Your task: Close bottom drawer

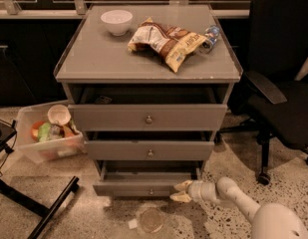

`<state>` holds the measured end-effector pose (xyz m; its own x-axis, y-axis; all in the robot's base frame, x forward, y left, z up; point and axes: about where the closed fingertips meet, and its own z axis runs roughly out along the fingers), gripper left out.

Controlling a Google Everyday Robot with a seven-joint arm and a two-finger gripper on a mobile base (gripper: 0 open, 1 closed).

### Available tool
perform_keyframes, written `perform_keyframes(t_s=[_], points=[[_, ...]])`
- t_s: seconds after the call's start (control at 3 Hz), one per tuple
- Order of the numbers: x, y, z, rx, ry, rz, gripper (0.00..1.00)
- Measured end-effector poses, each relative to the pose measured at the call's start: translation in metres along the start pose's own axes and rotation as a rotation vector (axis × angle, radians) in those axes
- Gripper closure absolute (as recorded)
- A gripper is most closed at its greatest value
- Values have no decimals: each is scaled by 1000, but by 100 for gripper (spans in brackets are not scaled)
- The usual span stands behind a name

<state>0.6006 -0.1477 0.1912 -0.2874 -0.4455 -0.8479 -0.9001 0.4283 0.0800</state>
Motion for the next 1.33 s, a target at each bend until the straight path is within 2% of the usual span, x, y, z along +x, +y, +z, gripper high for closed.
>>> perform_keyframes(t_s=[0.33, 0.67, 1.0, 1.33], points=[[-7, -18, 5, 22, -19, -1, 15], [-9, -33, 11, 40, -33, 7, 0], [-8, -32, 11, 40, -34, 7, 0], [4, -24, 0, 39, -66, 20, 0]])
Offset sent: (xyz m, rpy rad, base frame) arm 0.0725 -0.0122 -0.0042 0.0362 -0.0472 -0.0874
